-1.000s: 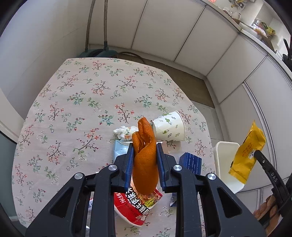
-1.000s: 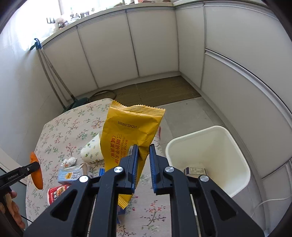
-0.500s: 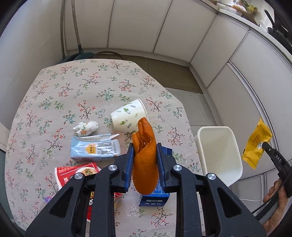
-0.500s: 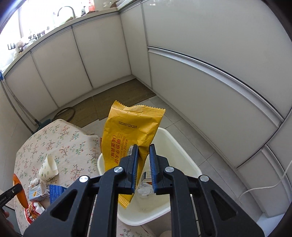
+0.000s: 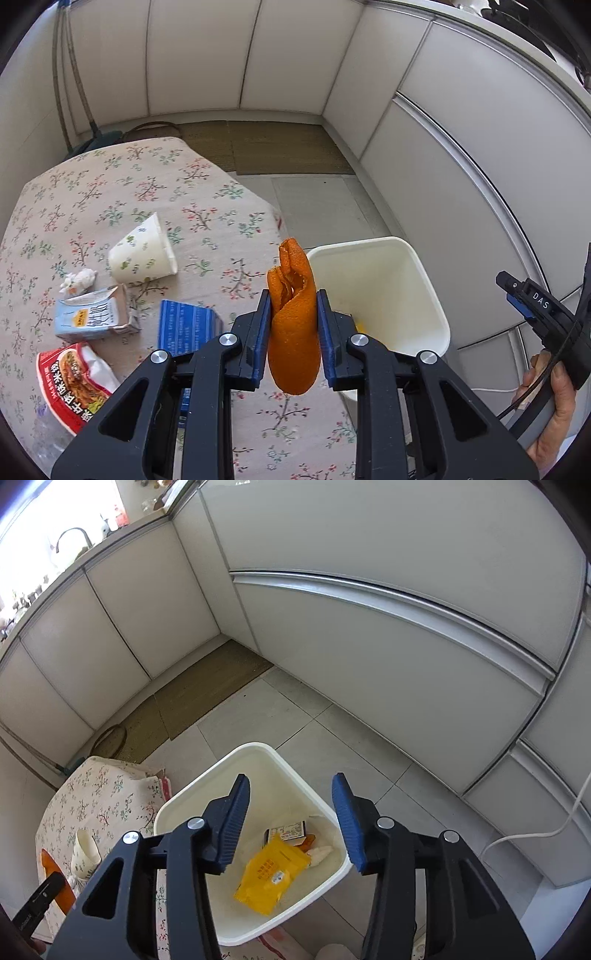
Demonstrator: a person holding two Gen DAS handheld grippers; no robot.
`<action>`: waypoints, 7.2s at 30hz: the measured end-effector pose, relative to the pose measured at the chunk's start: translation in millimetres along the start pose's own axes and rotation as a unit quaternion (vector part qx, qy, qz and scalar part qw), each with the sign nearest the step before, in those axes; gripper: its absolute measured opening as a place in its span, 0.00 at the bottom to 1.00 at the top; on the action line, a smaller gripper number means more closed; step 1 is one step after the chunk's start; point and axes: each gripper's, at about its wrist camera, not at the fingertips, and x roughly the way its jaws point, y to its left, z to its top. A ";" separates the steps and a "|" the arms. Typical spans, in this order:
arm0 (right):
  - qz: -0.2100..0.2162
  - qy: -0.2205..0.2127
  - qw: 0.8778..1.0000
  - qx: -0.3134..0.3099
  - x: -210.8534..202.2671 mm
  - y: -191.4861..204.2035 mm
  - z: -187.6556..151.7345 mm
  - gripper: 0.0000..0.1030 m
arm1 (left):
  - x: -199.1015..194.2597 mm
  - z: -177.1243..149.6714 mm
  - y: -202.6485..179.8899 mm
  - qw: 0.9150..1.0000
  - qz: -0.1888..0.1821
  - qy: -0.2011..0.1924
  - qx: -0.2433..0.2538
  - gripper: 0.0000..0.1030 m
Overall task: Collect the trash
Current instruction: 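Carry the yellow packet over the bin and open the right tool, then carry the orange peel over the bin and open the left tool, then move both tools back over the table toward the bottle and noodle bag, then grasp the clear plastic bottle with the left tool and lift it, then grasp the red noodle bag with the right tool while the left tool holds the bottle, then carry the red noodle bag over the bin and open the right tool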
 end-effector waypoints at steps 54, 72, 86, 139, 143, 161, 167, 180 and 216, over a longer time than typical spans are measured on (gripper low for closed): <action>0.012 0.044 0.991 -0.129 -9.9 43.6 -52.0 0.82 | 4.5 -40.6 2.3 0.998 0.066 0.005 -0.024 0.73; 0.072 0.069 0.958 -0.268 -28.6 141.6 -131.4 0.86 | -55.5 -94.0 95.5 0.988 0.133 0.002 -0.082 0.78; 0.117 0.091 0.922 -0.359 -36.4 220.5 -184.3 0.86 | -79.2 -118.7 171.4 0.975 0.175 0.025 -0.134 0.81; 0.232 0.274 0.819 -0.447 4.4 360.3 -304.8 0.92 | -95.9 -129.5 322.9 0.966 0.136 0.124 -0.184 0.80; 0.224 0.280 0.825 -0.437 9.6 369.9 -312.1 0.92 | -108.1 -130.3 334.1 0.961 0.110 0.105 -0.232 0.80; 0.208 0.301 0.808 -0.462 25.2 408.8 -351.7 0.93 | -125.9 -129.5 349.9 0.958 0.073 0.079 -0.266 0.80; 0.223 0.292 0.820 -0.439 23.8 413.5 -344.4 0.72 | -133.3 -129.3 355.2 0.956 0.081 0.068 -0.275 0.80; 0.254 0.242 0.829 -0.436 0.6 414.8 -325.4 0.34 | -139.4 -127.0 354.9 0.955 0.085 0.051 -0.280 0.80; 0.251 0.118 0.912 -0.303 -31.3 305.2 -172.8 0.34 | -111.1 -70.1 267.9 0.974 0.019 0.021 -0.223 0.80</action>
